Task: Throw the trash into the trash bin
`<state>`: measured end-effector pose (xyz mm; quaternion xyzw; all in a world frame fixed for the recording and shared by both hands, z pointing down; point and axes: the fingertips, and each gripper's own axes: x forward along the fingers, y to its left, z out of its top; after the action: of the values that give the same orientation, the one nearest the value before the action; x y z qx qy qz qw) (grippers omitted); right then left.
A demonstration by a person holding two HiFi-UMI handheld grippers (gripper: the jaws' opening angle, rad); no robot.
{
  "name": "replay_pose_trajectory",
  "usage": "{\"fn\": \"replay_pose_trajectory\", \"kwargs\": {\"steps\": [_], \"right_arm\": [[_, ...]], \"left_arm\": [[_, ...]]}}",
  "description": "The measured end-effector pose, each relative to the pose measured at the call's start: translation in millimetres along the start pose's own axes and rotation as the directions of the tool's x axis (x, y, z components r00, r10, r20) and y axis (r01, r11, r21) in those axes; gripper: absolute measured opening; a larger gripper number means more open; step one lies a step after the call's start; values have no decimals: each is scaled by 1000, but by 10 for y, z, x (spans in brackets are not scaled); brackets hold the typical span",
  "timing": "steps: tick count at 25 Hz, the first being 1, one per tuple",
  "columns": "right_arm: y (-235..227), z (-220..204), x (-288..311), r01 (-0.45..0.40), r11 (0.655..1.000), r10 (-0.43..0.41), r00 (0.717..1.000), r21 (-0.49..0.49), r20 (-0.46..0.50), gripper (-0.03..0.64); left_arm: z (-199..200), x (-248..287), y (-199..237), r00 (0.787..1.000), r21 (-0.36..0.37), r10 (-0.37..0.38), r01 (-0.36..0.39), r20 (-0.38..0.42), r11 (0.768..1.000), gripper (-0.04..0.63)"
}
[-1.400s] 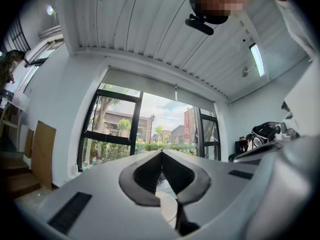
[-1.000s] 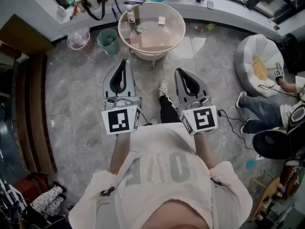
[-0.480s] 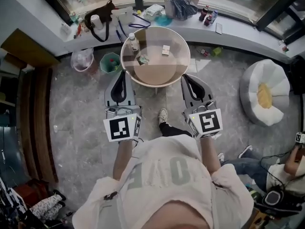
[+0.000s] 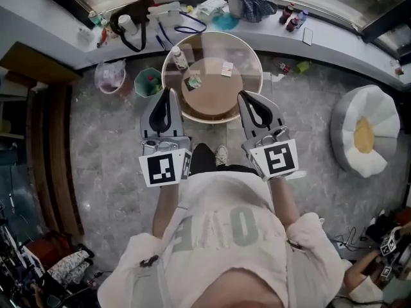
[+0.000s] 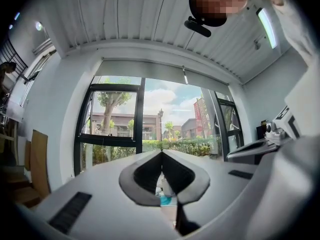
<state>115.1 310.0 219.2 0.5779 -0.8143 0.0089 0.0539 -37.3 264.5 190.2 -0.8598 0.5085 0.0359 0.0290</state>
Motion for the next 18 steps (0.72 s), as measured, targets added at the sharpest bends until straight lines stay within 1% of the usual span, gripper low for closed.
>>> {"fn": "replay_pose_trajectory", "kwargs": {"steps": [3, 6, 9, 12, 14, 18], "right_arm": [[-116, -29, 241, -6, 1000, 6, 1000, -4, -2, 14], [-166, 79, 446, -2, 1000, 3, 999, -30, 45, 14], [-327, 129, 660, 52, 997, -50, 998, -63, 32, 14], [-421, 207, 900, 88, 996, -87, 996, -35, 32, 14], [-484, 250, 1076, 115, 993, -115, 993, -29, 11, 14], [-473, 328, 1392, 151, 988, -150, 989, -24, 14, 14]], "left_arm": [[-30, 305, 56, 1000, -3, -14, 14, 20, 1000, 11], [-125, 592, 138, 999, -33, -37, 38, 24, 999, 11], [-179, 950, 222, 997, -62, -75, 76, 24, 995, 11], [-89, 1230, 367, 994, -56, -98, 101, 47, 993, 11], [-39, 1414, 477, 992, -59, -115, 118, 59, 991, 11], [-78, 1653, 711, 988, -71, -142, 145, 54, 987, 11]]}}
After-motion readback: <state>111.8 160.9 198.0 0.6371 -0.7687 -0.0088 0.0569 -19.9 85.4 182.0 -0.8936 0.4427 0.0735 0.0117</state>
